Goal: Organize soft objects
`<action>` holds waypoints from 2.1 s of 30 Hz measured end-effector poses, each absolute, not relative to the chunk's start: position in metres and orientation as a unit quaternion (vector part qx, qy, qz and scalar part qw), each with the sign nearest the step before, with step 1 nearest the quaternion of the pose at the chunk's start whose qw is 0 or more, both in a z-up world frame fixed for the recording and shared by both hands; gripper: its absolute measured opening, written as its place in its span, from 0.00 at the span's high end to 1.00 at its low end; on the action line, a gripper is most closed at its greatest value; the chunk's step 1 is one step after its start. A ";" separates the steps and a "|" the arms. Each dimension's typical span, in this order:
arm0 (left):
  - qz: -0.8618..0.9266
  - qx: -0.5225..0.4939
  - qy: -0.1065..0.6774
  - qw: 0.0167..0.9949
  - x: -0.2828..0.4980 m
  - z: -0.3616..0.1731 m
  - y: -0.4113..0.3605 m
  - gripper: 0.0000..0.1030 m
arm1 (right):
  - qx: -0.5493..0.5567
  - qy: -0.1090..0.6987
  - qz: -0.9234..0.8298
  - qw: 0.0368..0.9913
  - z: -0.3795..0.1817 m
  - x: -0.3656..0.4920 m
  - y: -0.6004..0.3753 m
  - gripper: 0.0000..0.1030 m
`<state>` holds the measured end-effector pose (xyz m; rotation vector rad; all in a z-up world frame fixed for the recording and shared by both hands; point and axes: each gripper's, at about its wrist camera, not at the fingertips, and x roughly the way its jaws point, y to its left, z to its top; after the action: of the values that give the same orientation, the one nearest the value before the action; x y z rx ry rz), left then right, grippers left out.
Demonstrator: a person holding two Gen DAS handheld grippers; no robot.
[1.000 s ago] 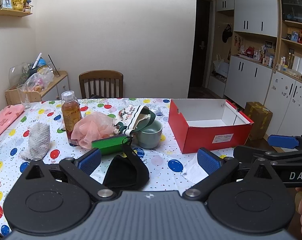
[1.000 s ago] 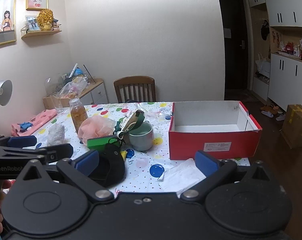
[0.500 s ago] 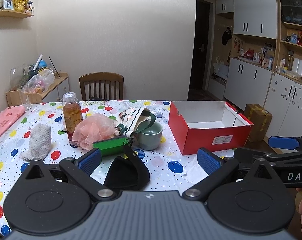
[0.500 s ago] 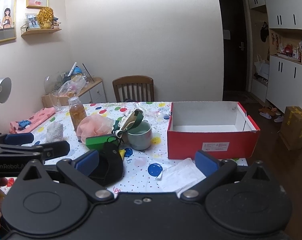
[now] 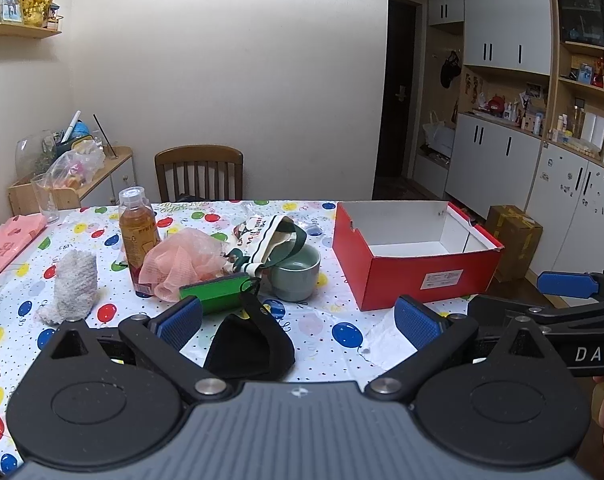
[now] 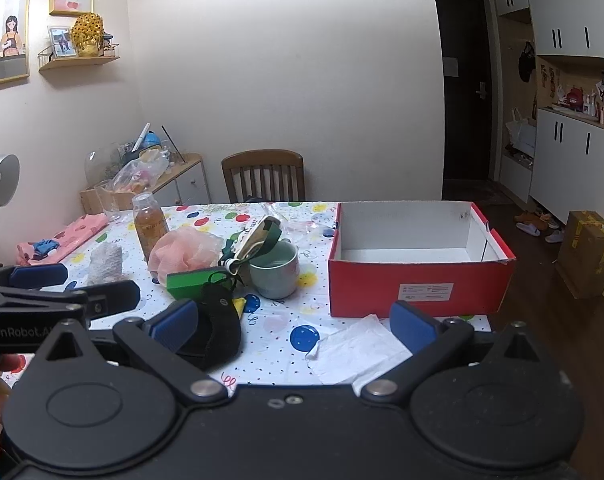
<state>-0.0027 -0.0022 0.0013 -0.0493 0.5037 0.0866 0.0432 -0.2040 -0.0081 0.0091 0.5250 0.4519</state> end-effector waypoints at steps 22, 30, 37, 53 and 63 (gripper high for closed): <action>0.018 -0.013 0.325 0.946 0.075 -0.067 0.035 0.00 | -0.029 0.350 0.188 0.917 -0.065 0.100 -0.186 0.03; -0.012 0.004 0.372 0.928 0.116 -0.116 0.048 0.00 | -0.057 0.396 0.148 0.905 -0.113 0.143 -0.174 0.06; -0.028 0.023 0.402 0.915 0.140 -0.146 0.054 0.09 | -0.068 0.427 0.114 0.895 -0.146 0.181 -0.171 0.13; -0.053 0.057 0.430 0.900 0.161 -0.176 0.054 0.45 | -0.063 0.468 0.087 0.877 -0.177 0.215 -0.161 0.22; -0.081 0.045 0.433 0.897 0.161 -0.175 0.051 0.67 | -0.042 0.466 0.086 0.880 -0.177 0.208 -0.164 0.50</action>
<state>0.1608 0.0514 -0.1752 0.0926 0.8962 -0.1669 0.2075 -0.1642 -0.1768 -0.0880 0.9712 0.1783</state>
